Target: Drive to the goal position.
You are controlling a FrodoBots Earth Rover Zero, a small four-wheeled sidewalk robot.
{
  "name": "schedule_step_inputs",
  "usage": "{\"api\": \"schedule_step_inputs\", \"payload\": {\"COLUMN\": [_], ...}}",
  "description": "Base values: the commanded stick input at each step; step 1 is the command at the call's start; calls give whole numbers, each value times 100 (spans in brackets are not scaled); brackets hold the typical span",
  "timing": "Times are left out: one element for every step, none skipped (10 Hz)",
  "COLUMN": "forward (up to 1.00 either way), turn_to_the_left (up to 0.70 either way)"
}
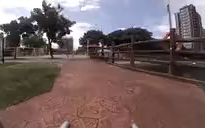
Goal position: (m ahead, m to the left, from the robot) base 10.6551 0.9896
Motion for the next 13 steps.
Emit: {"api": "schedule_step_inputs", "payload": {"forward": [100, 100, 100, 100, 100, 100, 100, 100, 100, 100, 100, 100, 100], "turn_to_the_left": [0, 0, 0, 0, 0, 0, 0, 0, 0, 0, 0, 0, 0]}}
